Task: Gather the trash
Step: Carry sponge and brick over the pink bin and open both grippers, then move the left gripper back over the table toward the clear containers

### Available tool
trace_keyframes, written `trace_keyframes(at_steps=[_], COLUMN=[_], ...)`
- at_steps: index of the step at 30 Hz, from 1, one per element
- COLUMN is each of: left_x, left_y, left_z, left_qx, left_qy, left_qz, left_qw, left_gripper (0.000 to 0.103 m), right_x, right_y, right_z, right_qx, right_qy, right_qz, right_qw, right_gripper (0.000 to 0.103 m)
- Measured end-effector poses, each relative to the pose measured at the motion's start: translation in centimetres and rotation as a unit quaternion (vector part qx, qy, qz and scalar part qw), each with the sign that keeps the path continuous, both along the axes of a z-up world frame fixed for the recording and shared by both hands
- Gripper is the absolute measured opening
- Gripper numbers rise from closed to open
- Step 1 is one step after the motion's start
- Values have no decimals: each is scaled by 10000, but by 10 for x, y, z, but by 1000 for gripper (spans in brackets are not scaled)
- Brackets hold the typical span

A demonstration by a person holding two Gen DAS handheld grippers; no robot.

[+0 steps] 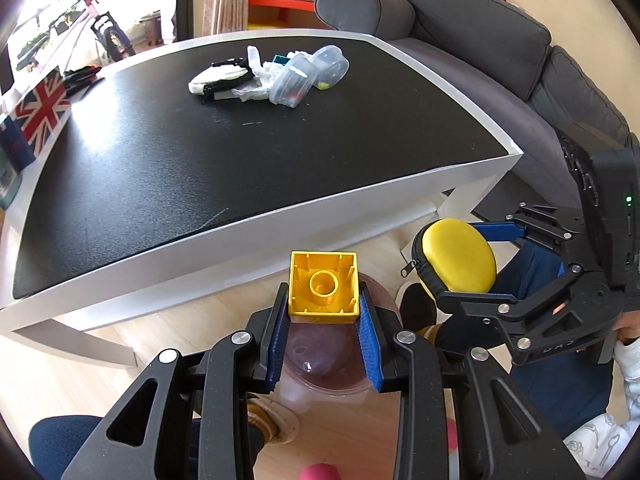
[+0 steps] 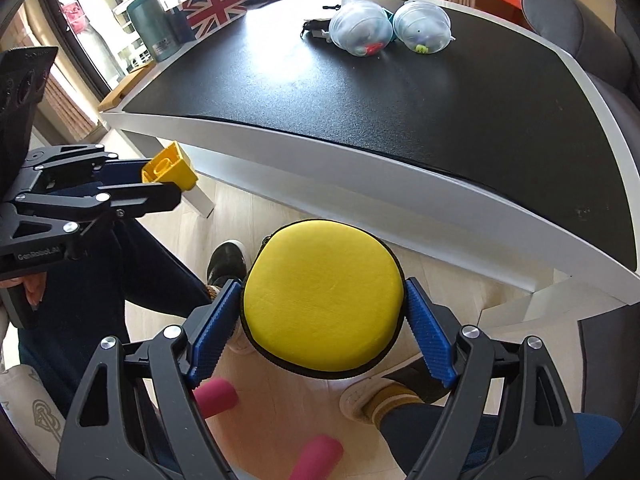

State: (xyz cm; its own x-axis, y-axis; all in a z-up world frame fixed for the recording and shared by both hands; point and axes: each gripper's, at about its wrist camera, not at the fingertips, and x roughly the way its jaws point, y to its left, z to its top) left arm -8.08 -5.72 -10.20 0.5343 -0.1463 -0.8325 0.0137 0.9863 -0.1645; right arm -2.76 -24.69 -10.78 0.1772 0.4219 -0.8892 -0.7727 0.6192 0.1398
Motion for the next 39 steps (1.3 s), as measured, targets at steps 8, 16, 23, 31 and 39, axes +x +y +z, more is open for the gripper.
trace_keyframes(at_steps=[8, 16, 23, 31, 39], left_x=[1, 10, 14, 13, 9], left_y=[-3, -16, -30, -28, -19], left_z=[-2, -8, -9, -3, 6], left_qx=[-5, -8, 69, 114, 144], left_qy=[30, 176, 119, -39, -124], left_qz=[-54, -284, -506, -367, -215], left_qw=[10000, 9994, 9986, 9993, 9996], left_gripper=[32, 32, 80, 95, 95], right_x=[10, 17, 21, 23, 22], right_y=[-4, -19, -28, -29, -27], right_z=[7, 15, 18, 23, 28], right_qx=[123, 192, 231, 272, 310], right_qy=[-55, -100, -105, -135, -169], right_qz=[-194, -381, -510, -545, -532], right_qw=[9997, 9990, 9984, 9981, 9980], right_gripper=[94, 95, 95, 96, 96])
